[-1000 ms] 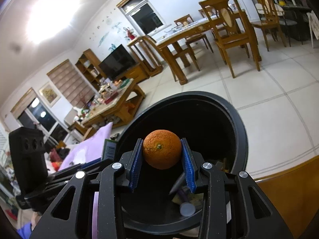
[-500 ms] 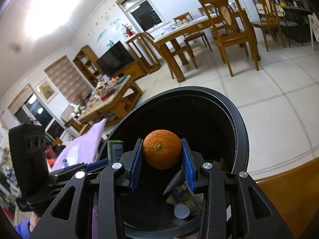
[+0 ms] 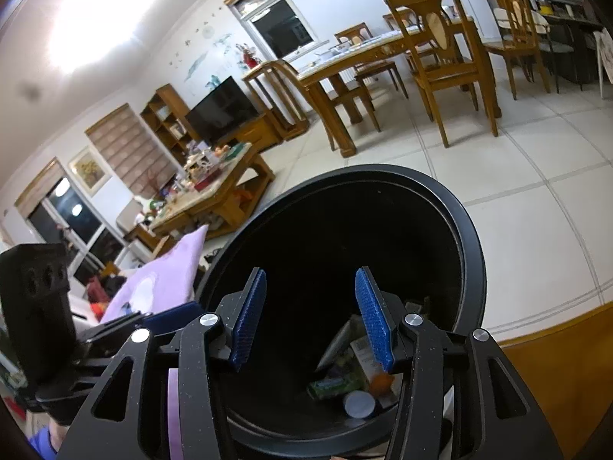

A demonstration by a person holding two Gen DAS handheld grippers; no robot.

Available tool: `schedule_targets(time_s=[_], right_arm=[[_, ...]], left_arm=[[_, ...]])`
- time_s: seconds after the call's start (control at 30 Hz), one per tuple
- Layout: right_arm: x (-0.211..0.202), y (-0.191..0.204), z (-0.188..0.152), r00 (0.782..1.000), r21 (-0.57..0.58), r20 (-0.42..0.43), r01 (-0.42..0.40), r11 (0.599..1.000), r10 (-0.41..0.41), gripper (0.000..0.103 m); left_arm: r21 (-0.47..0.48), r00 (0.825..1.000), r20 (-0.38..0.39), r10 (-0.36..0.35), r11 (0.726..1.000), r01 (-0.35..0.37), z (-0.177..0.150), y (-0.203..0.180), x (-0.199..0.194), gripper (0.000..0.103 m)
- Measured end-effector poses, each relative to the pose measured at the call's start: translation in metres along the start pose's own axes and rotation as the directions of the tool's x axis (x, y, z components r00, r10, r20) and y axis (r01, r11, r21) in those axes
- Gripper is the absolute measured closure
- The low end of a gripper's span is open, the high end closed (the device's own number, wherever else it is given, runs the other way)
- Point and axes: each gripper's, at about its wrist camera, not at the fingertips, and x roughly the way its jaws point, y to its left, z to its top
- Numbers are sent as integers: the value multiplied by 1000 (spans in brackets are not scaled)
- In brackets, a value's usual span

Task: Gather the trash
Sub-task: 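Carry the gum pack and orange over the bin and release both, then grasp the red milk box with the left tool while the right tool grasps the white bottle cap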

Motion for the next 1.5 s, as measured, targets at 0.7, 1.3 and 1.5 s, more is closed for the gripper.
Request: schedule_targets(time_s=[0.7,1.3,1.5], right_arm=[[73,221,-47,974,-272,-185,-176,946,129,54],[177,409,-125,935,-483,-354,-213,849,33,27],[208,423,-136,940,-559,-332,-125,820,-83,27]], left_arm=[[-250,971,55,231,945,-211,-109,166,-197,50],[-296,929,9,371,888,-352,-233,208,-263,25],[-292,913,-15,408,872,-394,-232,198,-250,15]])
